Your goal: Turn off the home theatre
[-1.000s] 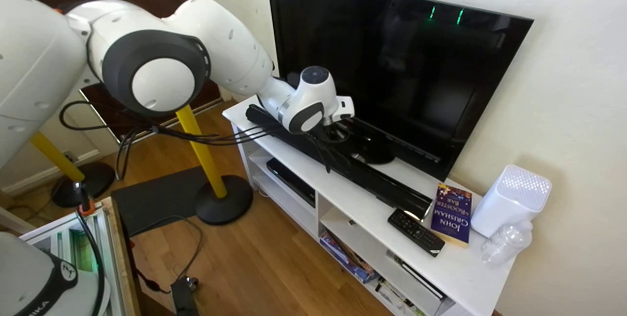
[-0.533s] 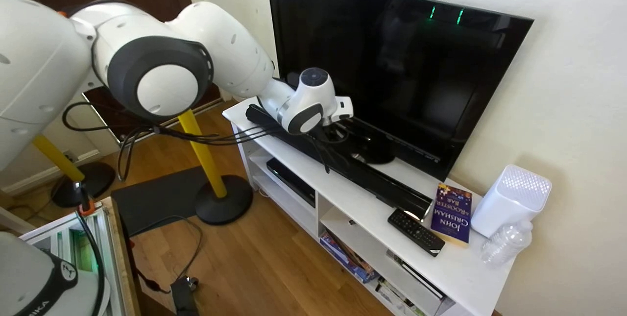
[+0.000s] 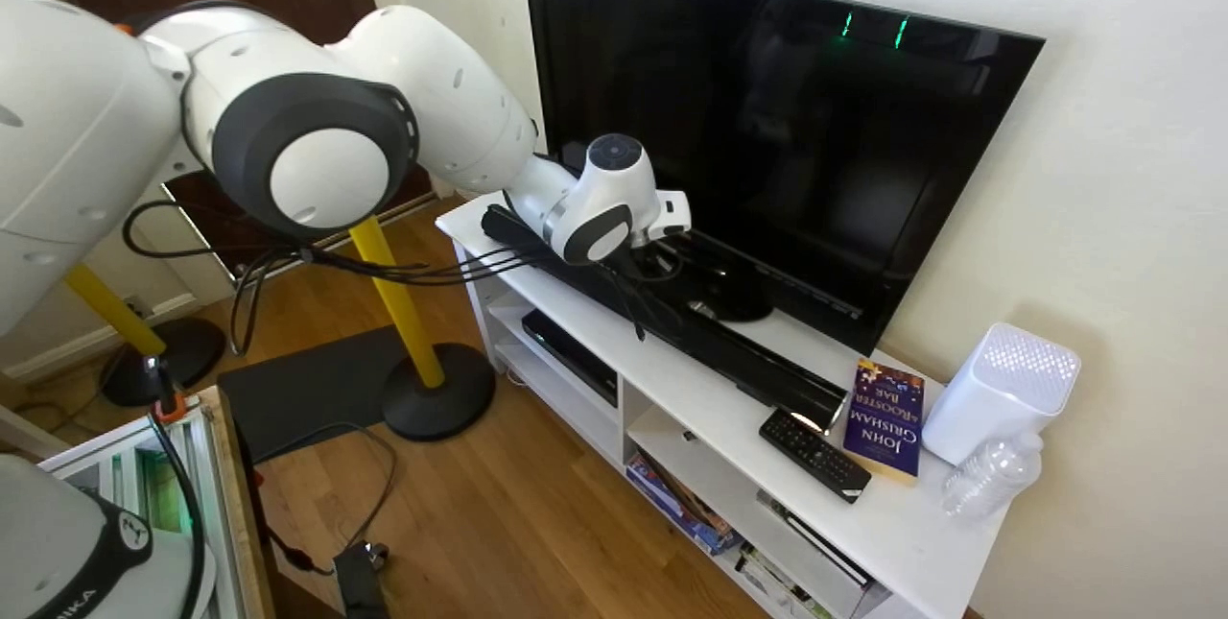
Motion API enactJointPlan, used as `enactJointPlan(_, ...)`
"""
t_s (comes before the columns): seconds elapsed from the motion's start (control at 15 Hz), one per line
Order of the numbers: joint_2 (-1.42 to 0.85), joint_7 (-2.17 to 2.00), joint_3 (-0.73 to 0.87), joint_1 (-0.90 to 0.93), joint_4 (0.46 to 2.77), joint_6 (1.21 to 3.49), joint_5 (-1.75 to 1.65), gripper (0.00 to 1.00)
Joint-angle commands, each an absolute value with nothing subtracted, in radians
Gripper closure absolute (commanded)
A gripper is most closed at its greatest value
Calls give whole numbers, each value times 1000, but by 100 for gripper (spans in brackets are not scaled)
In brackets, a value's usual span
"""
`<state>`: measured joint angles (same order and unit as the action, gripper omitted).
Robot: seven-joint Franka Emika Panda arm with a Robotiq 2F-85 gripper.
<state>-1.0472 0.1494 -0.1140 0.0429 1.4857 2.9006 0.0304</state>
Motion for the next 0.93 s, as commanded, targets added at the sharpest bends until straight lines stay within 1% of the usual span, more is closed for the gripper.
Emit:
enactJointPlan(0.0,-1072,146,-121,36,1454,2903,11,100)
enactJointPlan(0.87,-1066,135,-102,48,1458,2896,7,100)
